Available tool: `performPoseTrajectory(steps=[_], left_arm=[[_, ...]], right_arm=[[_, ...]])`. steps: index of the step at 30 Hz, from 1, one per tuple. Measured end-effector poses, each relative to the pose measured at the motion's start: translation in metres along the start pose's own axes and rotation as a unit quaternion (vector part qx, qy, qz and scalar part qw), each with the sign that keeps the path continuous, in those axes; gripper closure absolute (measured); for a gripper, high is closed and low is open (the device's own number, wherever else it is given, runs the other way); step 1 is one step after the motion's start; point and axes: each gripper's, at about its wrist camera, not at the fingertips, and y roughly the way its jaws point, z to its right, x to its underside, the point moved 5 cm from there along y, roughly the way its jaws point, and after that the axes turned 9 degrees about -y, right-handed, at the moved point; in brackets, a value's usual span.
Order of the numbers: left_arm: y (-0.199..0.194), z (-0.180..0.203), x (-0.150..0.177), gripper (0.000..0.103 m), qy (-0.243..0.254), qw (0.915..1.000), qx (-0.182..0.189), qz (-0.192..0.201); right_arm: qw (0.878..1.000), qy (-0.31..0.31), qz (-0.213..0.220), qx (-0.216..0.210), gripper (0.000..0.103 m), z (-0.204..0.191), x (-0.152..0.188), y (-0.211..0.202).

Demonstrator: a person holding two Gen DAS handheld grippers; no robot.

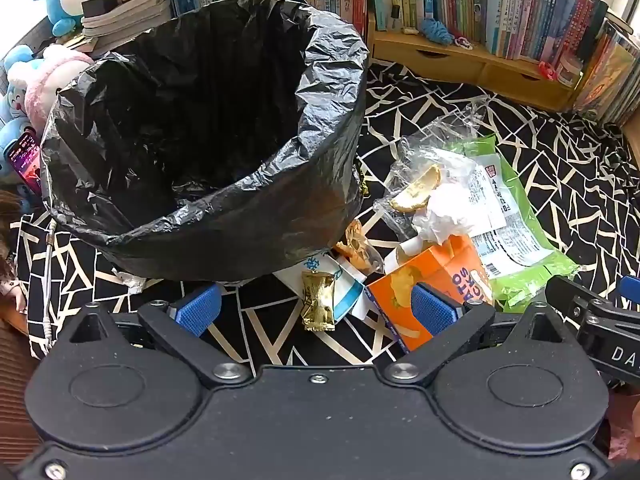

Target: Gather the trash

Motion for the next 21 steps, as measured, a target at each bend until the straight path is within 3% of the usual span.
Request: performPoseTrajectory(steps=[8,9,21], left_arm=[[0.0017,-0.0045,-0.0024,0.002,0.003,0.9999,0.0,-0.013],[-0.0016,-0.001,0.0026,0.002,0.002,1.0,-0.004,0.003],[-0.0014,-0.0028,0.0014,0.002,0.0,1.0,-0.002,-0.001]], right_arm=[[1.0,-0.002,-0.002,0.002,0.0,-0.0011,-0.0003,0.0005],[1.0,-0.002,-0.002,0.002,0.0,-0.0012,-0.0003,0.0006],[1.0,-0.001,-0.004,0.0,0.0,-0.0021,-0.0007,-0.0024]])
